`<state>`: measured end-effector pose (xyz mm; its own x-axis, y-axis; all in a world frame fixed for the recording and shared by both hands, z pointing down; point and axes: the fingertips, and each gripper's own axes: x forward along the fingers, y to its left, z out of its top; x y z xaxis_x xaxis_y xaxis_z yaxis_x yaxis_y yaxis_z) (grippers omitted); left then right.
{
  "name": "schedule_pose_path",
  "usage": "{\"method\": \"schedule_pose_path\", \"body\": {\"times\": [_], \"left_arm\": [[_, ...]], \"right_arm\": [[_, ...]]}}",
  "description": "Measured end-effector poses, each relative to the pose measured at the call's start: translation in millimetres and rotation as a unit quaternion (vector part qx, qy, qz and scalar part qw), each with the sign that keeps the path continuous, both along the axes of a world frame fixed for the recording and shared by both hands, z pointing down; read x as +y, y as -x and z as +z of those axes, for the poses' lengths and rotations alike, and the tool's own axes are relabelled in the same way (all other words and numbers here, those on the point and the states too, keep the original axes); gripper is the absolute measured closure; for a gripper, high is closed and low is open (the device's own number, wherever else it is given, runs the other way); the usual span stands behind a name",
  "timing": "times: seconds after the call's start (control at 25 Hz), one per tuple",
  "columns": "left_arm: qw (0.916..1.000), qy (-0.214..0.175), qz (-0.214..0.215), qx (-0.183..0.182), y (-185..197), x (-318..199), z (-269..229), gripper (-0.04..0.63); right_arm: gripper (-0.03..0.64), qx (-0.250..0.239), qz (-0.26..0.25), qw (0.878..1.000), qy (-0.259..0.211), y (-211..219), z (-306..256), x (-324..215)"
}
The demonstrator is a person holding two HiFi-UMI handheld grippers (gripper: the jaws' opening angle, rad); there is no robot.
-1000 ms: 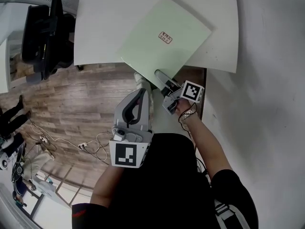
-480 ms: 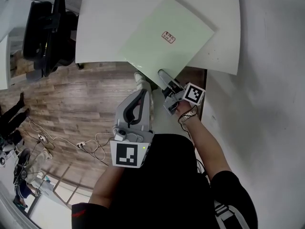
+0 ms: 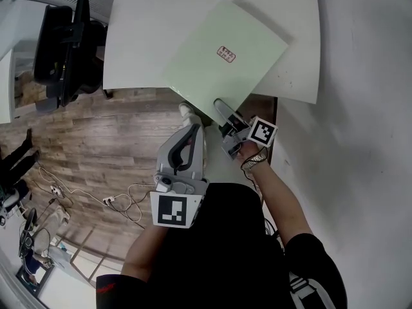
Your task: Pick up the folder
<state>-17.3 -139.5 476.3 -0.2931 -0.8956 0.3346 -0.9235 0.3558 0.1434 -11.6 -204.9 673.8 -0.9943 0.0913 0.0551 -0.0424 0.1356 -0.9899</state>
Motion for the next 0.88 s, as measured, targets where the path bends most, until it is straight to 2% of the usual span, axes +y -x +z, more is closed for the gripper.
{"method": "schedule_pose_path", "body": {"times": [0.56,0.88], "left_arm": [[0.9998,-0.014,-0.013,-0.008,4,10,-14,0.591],[0.999,-0.028,-0.025,-0.025,14,18,-29,0.591]], "right_arm": [[0.345,-0.012,-0.001,1.0,-0.001,2,-47,-3],[0.345,-0.021,-0.002,1.0,-0.018,1,-97,-5]]}}
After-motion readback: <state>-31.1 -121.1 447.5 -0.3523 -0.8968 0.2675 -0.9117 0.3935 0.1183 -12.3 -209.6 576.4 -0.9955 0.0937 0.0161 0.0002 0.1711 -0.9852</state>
